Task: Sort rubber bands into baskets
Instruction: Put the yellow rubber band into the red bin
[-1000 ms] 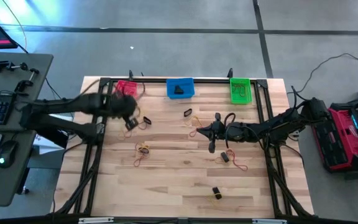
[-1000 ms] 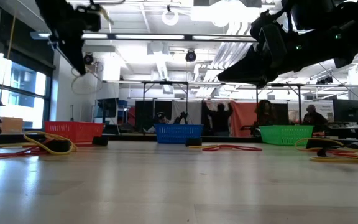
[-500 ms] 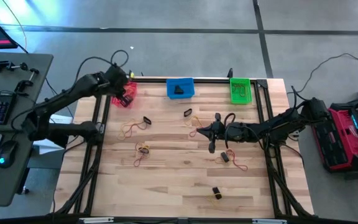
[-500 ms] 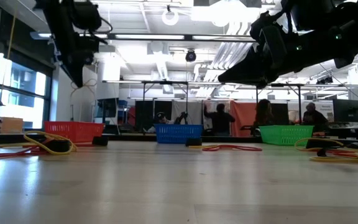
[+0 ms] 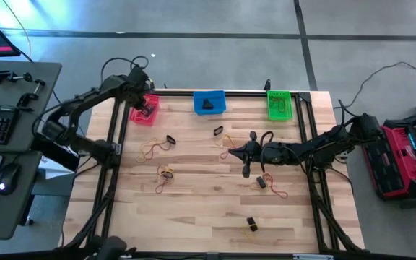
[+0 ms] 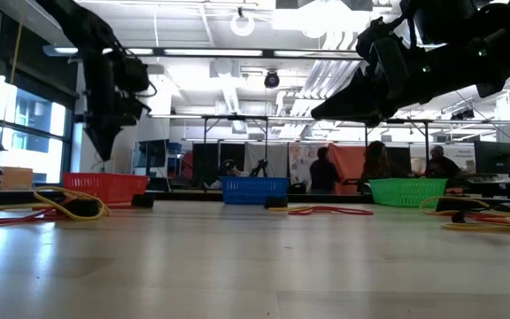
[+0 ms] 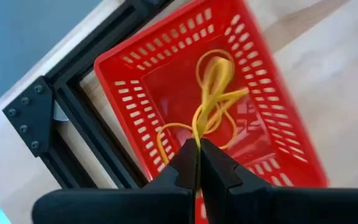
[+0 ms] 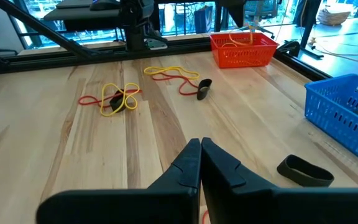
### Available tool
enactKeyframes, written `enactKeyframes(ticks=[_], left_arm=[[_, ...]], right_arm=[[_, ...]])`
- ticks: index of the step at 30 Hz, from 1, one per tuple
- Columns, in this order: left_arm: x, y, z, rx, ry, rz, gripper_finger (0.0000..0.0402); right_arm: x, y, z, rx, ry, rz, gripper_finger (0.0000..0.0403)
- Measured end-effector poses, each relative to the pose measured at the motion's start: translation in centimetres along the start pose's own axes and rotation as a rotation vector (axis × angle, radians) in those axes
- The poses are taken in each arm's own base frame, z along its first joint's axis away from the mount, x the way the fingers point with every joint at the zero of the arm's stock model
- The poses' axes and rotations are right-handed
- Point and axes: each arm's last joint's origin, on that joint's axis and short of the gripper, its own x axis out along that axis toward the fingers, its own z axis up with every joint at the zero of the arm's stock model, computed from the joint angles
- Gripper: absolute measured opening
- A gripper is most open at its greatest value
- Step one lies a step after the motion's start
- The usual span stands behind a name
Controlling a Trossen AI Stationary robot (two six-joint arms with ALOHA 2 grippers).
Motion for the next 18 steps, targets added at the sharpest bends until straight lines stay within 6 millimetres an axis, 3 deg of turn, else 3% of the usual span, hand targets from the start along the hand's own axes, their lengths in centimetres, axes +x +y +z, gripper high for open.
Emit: enactKeyframes(ticks=[7,18], left_arm=[[1.2,-0.5,0.4,0.052,0.030,-0.045,0.0033],[-0.8,-1.8,0.6,0.105,-0.091,-0.060,0.0111]], right_arm=[[0.0,0.0,0.0,0.001,0.001,0.000,0.0000],[0.0,0.0,0.0,0.002,0.001,0.000,0.0000]])
